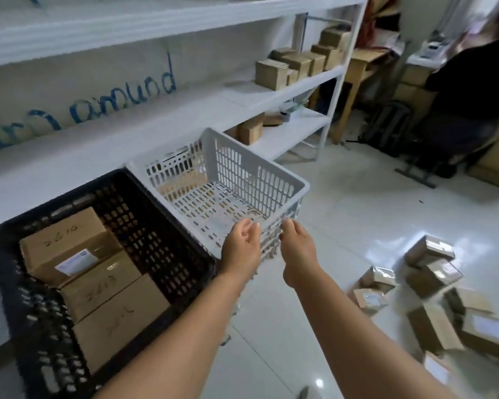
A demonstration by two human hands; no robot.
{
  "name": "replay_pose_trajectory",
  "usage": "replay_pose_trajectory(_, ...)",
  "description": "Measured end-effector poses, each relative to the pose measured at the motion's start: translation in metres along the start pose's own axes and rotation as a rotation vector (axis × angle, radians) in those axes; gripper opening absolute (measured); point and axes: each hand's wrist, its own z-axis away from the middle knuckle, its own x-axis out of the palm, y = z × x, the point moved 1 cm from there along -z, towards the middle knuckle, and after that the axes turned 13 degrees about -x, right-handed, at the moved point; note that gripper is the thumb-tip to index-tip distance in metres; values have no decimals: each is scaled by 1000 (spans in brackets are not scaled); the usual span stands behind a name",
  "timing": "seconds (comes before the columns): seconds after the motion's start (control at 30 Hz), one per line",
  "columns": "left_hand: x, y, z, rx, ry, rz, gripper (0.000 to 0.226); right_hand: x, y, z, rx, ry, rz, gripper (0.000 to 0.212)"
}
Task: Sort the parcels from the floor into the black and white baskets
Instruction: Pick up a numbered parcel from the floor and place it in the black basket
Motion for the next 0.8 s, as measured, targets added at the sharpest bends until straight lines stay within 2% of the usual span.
replay_pose_trajectory(0.1,47,7,11,12,-75,-34,41,-45,12,-7,8,106,-13,36)
replay_pose_trajectory(0.23,115,8,24,-4,-174,-80,43,-114,26,-16,72,199,-9,41)
replay_pose_trajectory(0.53,281,8,71,-61,-346,-192,45,-283,64,-35,206,389,-103,30)
replay_pose_trajectory(0.8,420,13,117,-93,-487,-297,41,-424,109,-47,269,623,-234,19)
